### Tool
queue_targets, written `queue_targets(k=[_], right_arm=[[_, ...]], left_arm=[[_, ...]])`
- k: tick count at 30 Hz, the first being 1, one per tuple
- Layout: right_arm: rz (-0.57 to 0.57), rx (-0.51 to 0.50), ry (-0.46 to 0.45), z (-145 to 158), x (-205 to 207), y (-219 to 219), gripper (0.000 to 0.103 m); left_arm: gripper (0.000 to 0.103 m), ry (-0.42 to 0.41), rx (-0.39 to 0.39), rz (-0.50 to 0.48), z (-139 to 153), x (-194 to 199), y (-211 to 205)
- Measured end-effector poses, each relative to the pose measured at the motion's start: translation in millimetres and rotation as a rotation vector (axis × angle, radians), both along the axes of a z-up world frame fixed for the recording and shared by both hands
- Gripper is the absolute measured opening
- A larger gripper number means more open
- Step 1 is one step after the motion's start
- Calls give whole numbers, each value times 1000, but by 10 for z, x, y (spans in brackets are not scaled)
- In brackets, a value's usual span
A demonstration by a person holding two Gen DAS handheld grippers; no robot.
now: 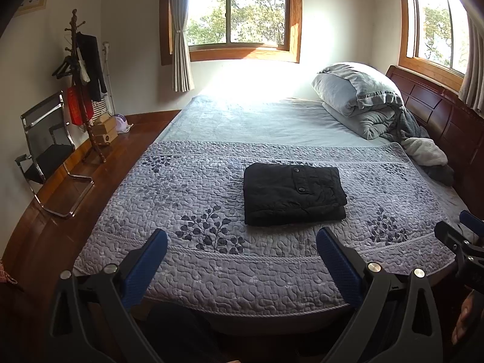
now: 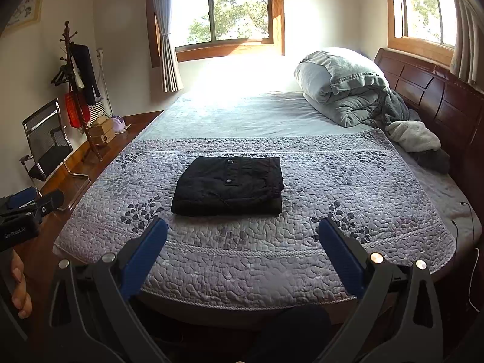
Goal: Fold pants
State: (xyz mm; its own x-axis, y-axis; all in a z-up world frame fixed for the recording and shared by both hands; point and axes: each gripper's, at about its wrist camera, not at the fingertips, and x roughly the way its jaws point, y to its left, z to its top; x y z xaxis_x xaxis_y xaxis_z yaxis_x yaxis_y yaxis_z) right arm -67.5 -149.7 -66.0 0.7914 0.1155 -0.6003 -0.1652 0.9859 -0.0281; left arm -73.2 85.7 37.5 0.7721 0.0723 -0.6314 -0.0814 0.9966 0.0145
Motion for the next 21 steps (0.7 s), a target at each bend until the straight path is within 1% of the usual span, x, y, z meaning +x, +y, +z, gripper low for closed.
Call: queue_targets(k=[21], right_arm=[[0, -11, -4, -9, 22, 32, 100]], left_arm=[[99, -4, 13, 0, 24, -2, 1]])
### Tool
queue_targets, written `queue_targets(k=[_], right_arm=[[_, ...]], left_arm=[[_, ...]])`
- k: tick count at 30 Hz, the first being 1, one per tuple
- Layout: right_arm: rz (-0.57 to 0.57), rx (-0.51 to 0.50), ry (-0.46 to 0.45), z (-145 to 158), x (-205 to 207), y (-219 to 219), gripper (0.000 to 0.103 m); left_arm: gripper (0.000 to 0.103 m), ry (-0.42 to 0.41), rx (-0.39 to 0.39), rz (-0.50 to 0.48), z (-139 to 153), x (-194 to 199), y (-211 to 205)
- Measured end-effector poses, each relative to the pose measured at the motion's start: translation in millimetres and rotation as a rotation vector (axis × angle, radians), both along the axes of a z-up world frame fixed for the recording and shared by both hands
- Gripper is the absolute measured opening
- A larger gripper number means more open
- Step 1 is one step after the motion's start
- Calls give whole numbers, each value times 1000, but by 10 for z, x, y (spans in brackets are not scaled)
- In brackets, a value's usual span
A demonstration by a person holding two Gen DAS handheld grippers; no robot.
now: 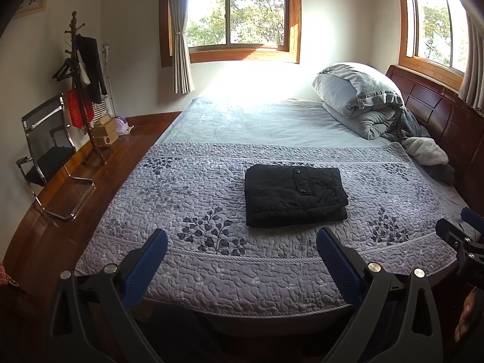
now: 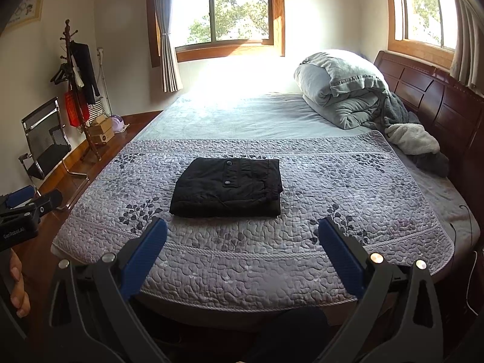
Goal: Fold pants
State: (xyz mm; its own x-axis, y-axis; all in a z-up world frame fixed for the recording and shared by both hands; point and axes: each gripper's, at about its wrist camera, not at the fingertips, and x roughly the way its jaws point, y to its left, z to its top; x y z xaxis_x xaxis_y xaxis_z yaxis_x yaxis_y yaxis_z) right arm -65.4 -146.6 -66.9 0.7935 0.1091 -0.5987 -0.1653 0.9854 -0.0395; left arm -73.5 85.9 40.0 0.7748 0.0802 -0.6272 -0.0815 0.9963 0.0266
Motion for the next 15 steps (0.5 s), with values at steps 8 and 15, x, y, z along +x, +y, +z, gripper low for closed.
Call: queue_targets(k=[8, 15], right_arm=[[-1, 0, -1, -1, -3, 2, 100], [-5, -6, 1, -7, 7, -2, 100]], left_arm=[[99, 0, -1, 3, 3, 0, -1], [99, 2, -1, 3, 7, -3, 12]])
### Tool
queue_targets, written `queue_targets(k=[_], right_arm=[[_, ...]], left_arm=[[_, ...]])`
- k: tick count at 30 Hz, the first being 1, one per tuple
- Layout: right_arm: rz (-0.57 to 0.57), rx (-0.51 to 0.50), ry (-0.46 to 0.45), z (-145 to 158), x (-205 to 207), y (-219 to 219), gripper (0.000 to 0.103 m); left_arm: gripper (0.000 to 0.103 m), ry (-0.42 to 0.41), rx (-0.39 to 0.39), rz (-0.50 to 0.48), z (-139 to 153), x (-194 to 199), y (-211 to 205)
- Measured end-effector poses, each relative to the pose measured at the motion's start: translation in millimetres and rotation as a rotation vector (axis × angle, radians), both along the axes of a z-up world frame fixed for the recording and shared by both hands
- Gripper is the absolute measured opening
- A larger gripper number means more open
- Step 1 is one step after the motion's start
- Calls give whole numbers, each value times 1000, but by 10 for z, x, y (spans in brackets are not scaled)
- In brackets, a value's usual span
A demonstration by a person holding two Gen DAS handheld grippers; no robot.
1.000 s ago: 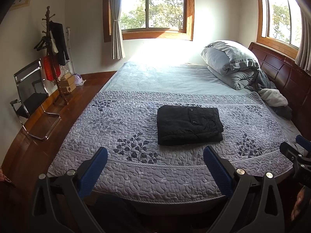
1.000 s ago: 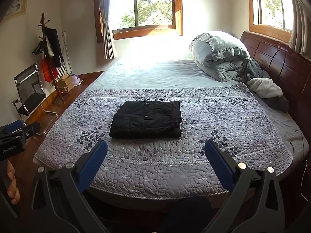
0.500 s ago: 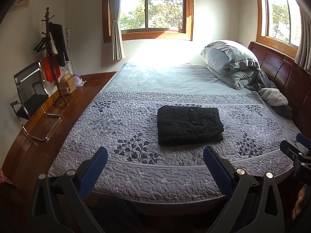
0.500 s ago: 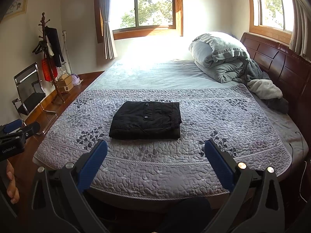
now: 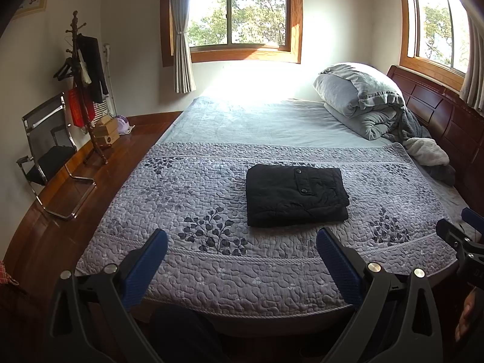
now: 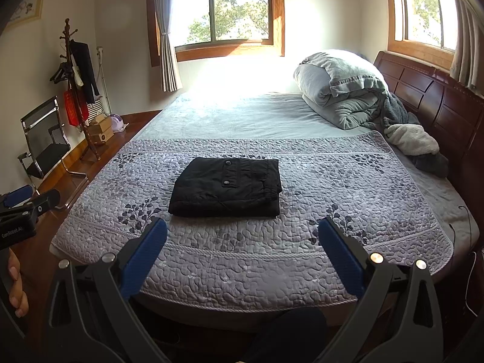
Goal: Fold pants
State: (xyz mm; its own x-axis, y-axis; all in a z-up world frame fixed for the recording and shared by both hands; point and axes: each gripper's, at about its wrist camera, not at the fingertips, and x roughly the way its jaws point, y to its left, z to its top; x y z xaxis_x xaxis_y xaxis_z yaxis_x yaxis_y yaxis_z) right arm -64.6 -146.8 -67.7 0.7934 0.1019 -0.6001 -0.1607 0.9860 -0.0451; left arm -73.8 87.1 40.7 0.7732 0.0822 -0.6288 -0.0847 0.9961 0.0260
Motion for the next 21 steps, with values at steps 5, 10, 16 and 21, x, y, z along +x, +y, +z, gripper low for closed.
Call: queue_targets(k=[5, 10, 16, 21], right_arm=[[-1, -2, -1, 5, 10, -13, 100], [-3, -2, 6, -26, 26, -25, 100], [-4, -2, 7, -47, 10, -13, 100], [-3, -3, 5, -47, 7, -4, 100]], left_arm=[[99, 8, -10, 0, -1, 16, 18], [99, 9, -19, 1, -10, 15, 29], [99, -11, -3, -28, -29, -2, -1], [99, -17, 7, -9, -5, -5, 13]])
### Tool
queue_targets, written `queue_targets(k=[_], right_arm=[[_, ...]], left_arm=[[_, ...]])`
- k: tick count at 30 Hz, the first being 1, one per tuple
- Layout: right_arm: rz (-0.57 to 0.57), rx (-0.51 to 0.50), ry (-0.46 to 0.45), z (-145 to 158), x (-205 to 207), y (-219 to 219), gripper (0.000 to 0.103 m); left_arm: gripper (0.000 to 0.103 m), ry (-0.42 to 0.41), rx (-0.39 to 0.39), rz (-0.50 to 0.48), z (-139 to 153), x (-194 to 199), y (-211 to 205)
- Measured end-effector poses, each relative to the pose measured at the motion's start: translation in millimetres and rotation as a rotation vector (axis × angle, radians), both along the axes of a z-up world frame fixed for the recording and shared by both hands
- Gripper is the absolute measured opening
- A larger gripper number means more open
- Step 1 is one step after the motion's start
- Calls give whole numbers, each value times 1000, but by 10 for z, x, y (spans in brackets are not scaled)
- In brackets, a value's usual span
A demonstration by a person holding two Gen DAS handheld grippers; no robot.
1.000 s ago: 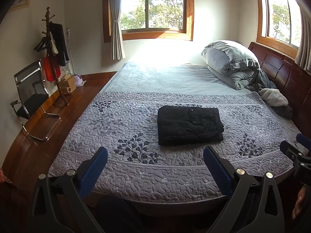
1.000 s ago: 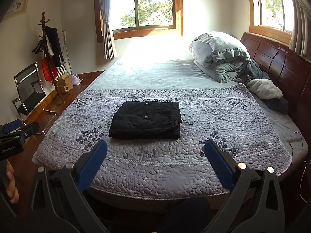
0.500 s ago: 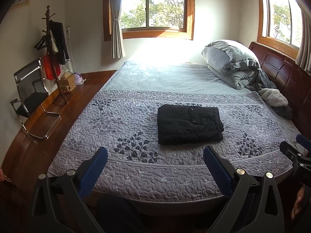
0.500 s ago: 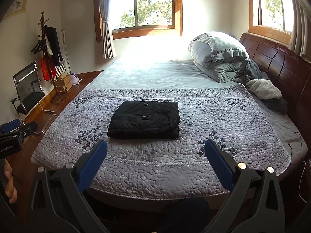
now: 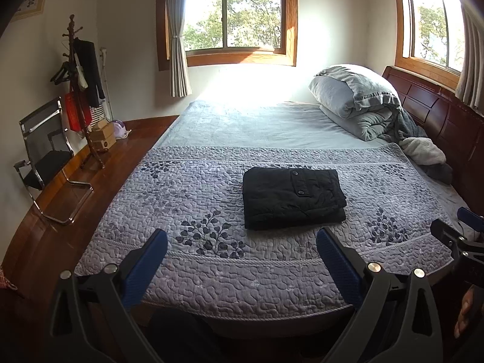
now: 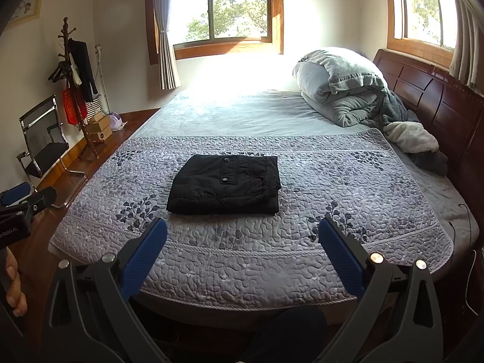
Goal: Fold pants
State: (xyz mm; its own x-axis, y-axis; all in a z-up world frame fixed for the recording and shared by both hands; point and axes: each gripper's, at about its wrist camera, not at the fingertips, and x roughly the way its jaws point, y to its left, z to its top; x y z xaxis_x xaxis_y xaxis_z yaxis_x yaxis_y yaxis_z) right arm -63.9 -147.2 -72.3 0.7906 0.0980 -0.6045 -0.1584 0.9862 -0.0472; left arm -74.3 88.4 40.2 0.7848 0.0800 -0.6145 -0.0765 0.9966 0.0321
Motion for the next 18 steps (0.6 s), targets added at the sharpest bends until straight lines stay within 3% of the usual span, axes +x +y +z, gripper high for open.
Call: queue_targets(k=[18], right_arm=[[1, -3, 0, 7, -3, 19, 100]], left_arm=[[99, 4, 5, 29, 17, -12, 50]])
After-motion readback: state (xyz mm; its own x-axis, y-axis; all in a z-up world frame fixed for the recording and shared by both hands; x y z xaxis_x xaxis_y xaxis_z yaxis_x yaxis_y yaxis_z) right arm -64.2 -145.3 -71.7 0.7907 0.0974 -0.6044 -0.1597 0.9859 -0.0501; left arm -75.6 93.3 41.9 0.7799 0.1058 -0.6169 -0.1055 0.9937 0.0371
